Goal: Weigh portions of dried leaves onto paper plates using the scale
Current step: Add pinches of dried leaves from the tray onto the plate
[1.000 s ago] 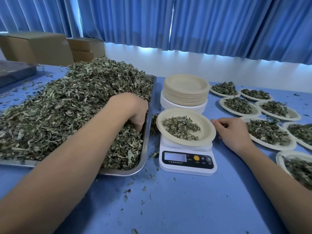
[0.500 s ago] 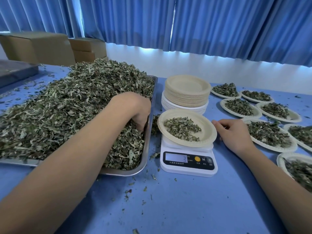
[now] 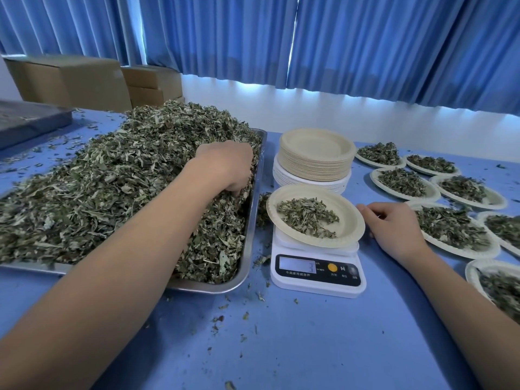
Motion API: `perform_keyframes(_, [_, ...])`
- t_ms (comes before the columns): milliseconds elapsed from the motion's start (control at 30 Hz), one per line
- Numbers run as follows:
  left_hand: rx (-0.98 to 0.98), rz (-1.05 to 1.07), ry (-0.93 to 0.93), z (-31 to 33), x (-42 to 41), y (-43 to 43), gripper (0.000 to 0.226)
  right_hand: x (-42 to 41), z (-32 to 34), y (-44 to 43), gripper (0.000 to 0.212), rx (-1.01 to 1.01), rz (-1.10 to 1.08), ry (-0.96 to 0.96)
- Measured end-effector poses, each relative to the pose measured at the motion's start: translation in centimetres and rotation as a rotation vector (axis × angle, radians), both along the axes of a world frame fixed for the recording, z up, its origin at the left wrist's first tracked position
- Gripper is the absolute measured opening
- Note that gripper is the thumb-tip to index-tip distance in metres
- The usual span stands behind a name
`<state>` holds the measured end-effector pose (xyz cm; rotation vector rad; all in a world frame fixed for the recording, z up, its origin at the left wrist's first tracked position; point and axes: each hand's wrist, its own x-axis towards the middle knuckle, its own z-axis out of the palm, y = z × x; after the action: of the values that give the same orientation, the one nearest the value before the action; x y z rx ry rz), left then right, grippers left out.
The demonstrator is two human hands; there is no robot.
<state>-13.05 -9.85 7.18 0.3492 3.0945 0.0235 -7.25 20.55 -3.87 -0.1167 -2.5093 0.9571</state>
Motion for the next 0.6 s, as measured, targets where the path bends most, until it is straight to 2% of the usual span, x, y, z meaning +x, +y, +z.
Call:
perform_keyframes(167, [0.054, 0.008, 0.120, 0.6, -0.1, -0.1, 0.023, 0.1, 0.1, 0.1, 0.045, 0.012, -0.002, -0.010])
perform_keyframes(333, [0.038, 0.035, 0.037, 0.3, 0.1, 0.0, 0.018, 0.0, 0.0, 0.0, 0.045, 0.003, -0.001, -0.009])
perform_keyframes(600, [0.028, 0.018, 0.128, 1.2, 0.9, 0.2, 0.021, 0.0, 0.0, 0.1, 0.045, 0.018, 0.003, -0.004])
